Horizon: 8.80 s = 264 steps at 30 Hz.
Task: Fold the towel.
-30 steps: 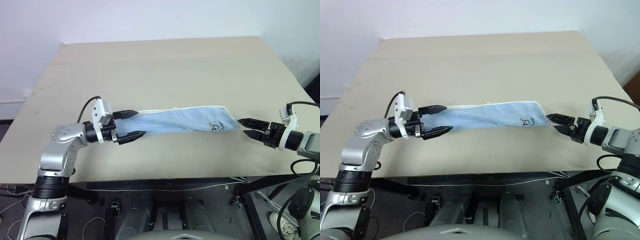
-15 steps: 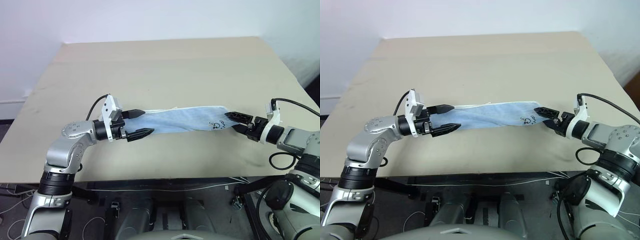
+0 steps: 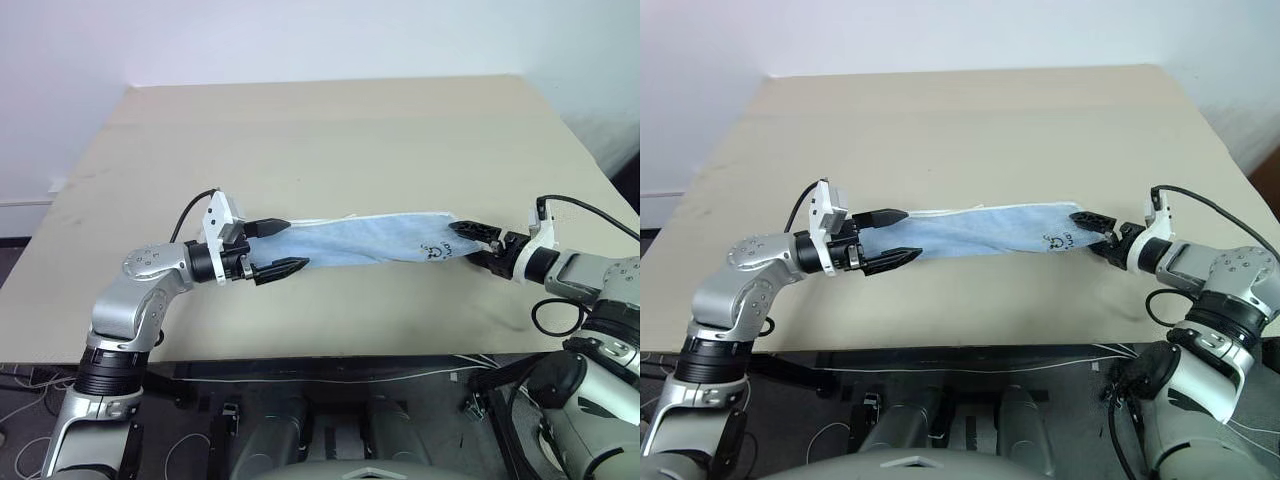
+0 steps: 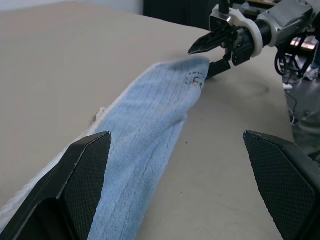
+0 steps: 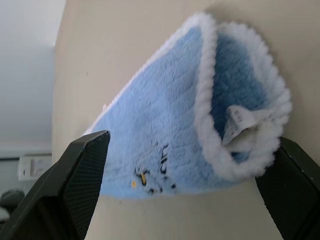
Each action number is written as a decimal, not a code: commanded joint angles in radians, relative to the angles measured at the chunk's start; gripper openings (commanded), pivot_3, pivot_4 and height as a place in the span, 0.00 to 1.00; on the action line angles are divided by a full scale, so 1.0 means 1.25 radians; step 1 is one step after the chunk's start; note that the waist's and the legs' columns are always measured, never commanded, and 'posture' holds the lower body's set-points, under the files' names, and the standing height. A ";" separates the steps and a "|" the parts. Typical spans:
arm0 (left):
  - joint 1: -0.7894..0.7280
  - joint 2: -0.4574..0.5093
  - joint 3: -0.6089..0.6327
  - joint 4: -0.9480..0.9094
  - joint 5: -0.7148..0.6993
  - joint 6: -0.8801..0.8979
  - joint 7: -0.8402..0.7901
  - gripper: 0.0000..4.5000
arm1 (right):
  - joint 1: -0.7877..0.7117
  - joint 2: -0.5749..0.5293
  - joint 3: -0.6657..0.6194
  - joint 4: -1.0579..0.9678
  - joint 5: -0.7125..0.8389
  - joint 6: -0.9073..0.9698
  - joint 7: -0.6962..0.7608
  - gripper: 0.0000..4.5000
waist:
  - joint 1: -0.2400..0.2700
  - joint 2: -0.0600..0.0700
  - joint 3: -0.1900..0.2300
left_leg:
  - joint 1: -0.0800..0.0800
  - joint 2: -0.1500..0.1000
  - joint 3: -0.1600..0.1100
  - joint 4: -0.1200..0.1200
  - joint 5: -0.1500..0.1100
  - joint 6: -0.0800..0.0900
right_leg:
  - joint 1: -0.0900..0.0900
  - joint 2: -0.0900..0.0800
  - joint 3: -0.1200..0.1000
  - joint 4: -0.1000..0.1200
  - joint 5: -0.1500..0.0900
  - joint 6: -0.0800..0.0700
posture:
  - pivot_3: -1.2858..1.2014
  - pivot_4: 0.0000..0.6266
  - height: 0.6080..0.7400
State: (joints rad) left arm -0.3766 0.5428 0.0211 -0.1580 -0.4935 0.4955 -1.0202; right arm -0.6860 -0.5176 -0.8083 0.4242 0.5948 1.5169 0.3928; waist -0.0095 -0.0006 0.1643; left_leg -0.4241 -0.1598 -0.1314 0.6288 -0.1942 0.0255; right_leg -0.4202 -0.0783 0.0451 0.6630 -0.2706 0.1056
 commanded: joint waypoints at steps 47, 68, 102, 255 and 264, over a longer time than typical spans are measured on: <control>-0.015 -0.007 -0.037 0.104 0.041 -0.156 -0.060 1.00 | 0.151 -0.202 0.381 -0.542 0.159 -0.139 0.169 0.01 | -0.001 0.000 0.000 | -0.002 0.000 -0.001 -0.010 0.000 0.001 | -0.003 -0.001 -0.001 -0.010 0.000 0.001 | 0.52 0.24 1.00; 0.040 0.012 -0.026 0.062 0.055 -0.168 -0.036 1.00 | 0.063 -0.050 0.570 -0.431 0.106 -0.142 0.134 0.12 | 0.000 0.000 0.000 | -0.002 0.000 -0.001 -0.011 0.000 0.001 | -0.004 0.000 -0.001 -0.011 0.001 0.001 | 0.52 0.24 1.00; -0.329 -0.268 -0.114 0.391 0.117 -0.230 0.054 0.02 | 0.211 0.022 0.484 -0.410 -0.031 -0.688 0.187 0.00 | 0.001 -0.001 0.000 | -0.001 0.000 -0.001 -0.009 0.000 0.000 | -0.002 0.000 -0.001 -0.009 0.001 0.002 | 0.52 0.24 1.00; -0.186 0.257 0.215 0.371 -1.026 0.617 0.988 0.00 | 0.100 -0.068 0.551 -0.274 -0.156 -0.844 0.367 1.00 | 0.018 -0.004 0.001 | 0.010 0.000 -0.002 -0.015 -0.002 -0.001 | 0.004 0.000 0.000 -0.013 -0.001 -0.002 | 0.52 0.24 1.00; -0.340 0.188 0.123 0.345 -0.905 0.719 0.801 0.00 | 0.112 -0.063 0.541 -0.284 -0.157 -0.844 0.342 1.00 | 0.016 -0.004 0.001 | -0.001 0.000 -0.002 -0.015 0.001 -0.005 | -0.005 0.001 0.001 -0.011 0.001 0.001 | 0.52 0.24 1.00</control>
State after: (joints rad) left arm -0.7690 0.7798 0.1818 0.3088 -1.6386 1.3708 0.0288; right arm -0.5383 -0.5977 -0.1020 0.1123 0.3789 0.4746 0.8266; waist 0.0103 -0.0060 0.1653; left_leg -0.4259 -0.1597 -0.1335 0.6105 -0.1926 0.0186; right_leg -0.4266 -0.0776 0.0459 0.6494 -0.2699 0.1067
